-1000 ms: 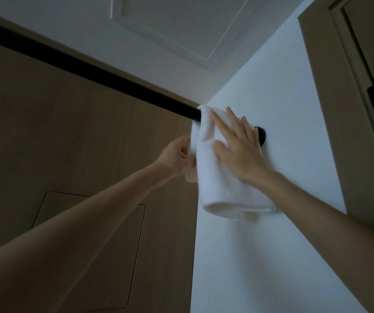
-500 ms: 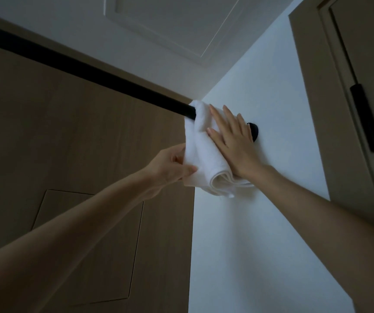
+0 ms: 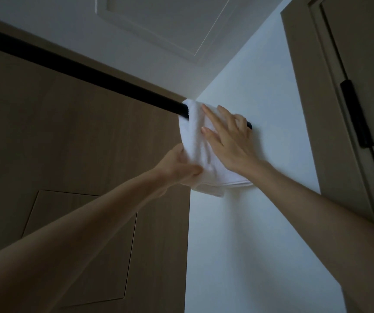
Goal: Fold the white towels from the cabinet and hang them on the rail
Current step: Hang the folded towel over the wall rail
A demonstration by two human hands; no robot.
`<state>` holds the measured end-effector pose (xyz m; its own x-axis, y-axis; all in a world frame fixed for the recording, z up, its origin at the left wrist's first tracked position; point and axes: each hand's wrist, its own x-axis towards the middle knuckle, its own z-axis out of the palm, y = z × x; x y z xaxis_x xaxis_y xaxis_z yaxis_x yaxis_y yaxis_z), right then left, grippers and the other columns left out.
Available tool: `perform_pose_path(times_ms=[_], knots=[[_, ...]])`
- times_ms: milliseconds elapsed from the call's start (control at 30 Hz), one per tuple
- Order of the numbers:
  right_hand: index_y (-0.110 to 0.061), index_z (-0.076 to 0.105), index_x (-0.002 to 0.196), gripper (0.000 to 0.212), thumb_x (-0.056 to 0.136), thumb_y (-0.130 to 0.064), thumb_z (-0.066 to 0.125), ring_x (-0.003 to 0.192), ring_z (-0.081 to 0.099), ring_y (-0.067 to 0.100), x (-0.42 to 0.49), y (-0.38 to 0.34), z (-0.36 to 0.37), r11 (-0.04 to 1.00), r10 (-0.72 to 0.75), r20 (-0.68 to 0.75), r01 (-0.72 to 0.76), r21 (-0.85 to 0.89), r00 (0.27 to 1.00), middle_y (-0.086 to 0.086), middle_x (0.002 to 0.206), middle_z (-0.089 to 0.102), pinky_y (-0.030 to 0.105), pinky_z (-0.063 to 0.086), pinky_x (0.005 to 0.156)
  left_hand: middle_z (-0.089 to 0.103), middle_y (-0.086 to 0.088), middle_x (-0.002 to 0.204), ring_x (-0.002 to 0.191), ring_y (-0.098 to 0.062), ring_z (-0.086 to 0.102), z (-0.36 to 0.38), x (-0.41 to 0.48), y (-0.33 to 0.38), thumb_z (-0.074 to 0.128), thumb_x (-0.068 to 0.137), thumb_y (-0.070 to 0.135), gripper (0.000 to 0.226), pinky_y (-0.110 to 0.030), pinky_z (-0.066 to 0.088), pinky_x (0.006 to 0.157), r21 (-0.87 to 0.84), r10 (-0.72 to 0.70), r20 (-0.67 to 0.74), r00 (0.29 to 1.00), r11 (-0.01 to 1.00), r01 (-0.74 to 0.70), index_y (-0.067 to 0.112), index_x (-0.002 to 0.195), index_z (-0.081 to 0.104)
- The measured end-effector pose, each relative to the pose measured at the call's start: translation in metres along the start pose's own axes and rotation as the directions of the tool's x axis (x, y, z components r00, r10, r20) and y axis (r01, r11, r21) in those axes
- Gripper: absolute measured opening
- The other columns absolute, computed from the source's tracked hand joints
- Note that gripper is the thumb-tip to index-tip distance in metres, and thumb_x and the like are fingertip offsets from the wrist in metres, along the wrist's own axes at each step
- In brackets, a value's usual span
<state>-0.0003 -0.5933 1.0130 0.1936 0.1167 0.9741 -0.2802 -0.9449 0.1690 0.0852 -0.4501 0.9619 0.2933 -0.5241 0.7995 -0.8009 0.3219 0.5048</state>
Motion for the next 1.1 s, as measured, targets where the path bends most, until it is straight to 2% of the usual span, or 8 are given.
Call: perform_pose_path(times_ms=[100,233,467,533,600,800,900,1100], knots=[[-0.052,0.004,0.149,0.052,0.100,-0.055,0.023,0.148,0.000,0.023,0.002,0.005,0.006,0.994,0.062,0.063,-0.067,0.083,0.996,-0.002,0.163,0.002,0.044,0.001,0.120,0.062,-0.003,0.114,0.104,-0.020,0.062,0.010,0.006,0.000,0.069,0.067,0.017,0.066,-0.037,0.055,0.085,0.041,-0.019,0.024,1.000,0.999,0.018,0.016,0.130,0.049],[-0.046,0.007,0.151,0.056,0.099,-0.055,0.027,0.149,0.002,0.024,-0.006,0.018,0.009,0.988,0.127,0.035,-0.130,0.089,0.991,0.004,0.163,0.004,0.040,0.002,0.121,0.064,-0.004,0.112,0.104,-0.021,0.062,0.024,0.016,-0.006,0.064,0.081,0.002,0.053,-0.037,0.054,0.088,0.057,-0.022,-0.008,1.000,0.998,0.023,0.016,0.131,0.051],[-0.043,0.004,0.152,0.061,0.100,-0.052,0.033,0.150,-0.005,0.024,-0.014,0.014,-0.007,0.979,0.178,0.153,-0.191,0.076,0.972,0.007,0.163,-0.002,0.042,0.002,0.121,0.066,0.007,0.109,0.098,-0.008,0.065,0.010,0.003,-0.010,0.069,0.086,0.021,0.037,-0.024,0.055,0.081,0.092,0.031,0.036,0.999,0.995,-0.034,0.026,0.121,0.057],[-0.043,0.007,0.152,0.060,0.101,-0.048,0.036,0.150,-0.004,0.022,-0.020,0.010,-0.014,0.971,0.193,0.186,-0.215,0.108,0.963,0.004,0.163,0.000,0.042,0.004,0.121,0.067,0.013,0.102,0.092,-0.001,0.065,0.003,-0.005,-0.006,0.070,0.085,0.024,0.032,-0.015,0.052,0.072,0.140,0.055,0.008,0.998,0.989,-0.055,0.032,0.114,0.059],[-0.040,0.014,0.153,0.057,0.101,-0.041,0.038,0.150,0.004,0.020,-0.029,0.003,-0.023,0.967,0.206,0.164,-0.226,0.118,0.965,0.002,0.163,0.008,0.040,0.005,0.120,0.067,0.018,0.101,0.094,-0.003,0.065,-0.002,-0.016,0.000,0.070,0.084,0.028,0.031,-0.019,0.053,0.078,0.212,0.062,-0.061,0.996,0.976,-0.048,0.034,0.113,0.061],[-0.030,0.027,0.152,0.051,0.102,-0.032,0.040,0.147,0.017,0.015,-0.064,-0.033,-0.051,0.971,0.162,0.068,-0.171,0.168,0.984,-0.002,0.159,0.024,0.032,0.004,0.118,0.048,0.003,0.145,0.131,-0.018,0.048,-0.026,-0.057,0.011,0.057,0.093,0.041,0.061,-0.035,0.041,0.106,0.541,0.245,-0.115,0.963,0.828,-0.146,0.027,0.148,0.034],[-0.030,0.030,0.150,0.051,0.102,-0.031,0.044,0.146,0.019,0.014,-0.090,-0.061,-0.067,0.975,0.125,0.071,-0.135,0.178,0.990,-0.003,0.158,0.027,0.037,0.009,0.122,0.043,0.003,0.148,0.132,-0.019,0.045,-0.041,-0.084,0.015,0.049,0.096,0.045,0.059,-0.042,0.043,0.105,0.674,0.324,-0.095,0.941,0.716,-0.178,0.029,0.150,0.030],[-0.035,0.033,0.148,0.051,0.100,-0.031,0.047,0.143,0.026,0.011,-0.148,-0.116,-0.083,0.976,0.081,0.146,-0.108,0.190,0.986,-0.006,0.154,0.034,0.033,0.013,0.120,0.042,0.005,0.149,0.131,-0.017,0.046,-0.065,-0.154,0.014,0.046,0.098,0.041,0.056,-0.036,0.044,0.100,0.781,0.347,-0.046,0.937,0.597,-0.183,0.028,0.150,0.030]])
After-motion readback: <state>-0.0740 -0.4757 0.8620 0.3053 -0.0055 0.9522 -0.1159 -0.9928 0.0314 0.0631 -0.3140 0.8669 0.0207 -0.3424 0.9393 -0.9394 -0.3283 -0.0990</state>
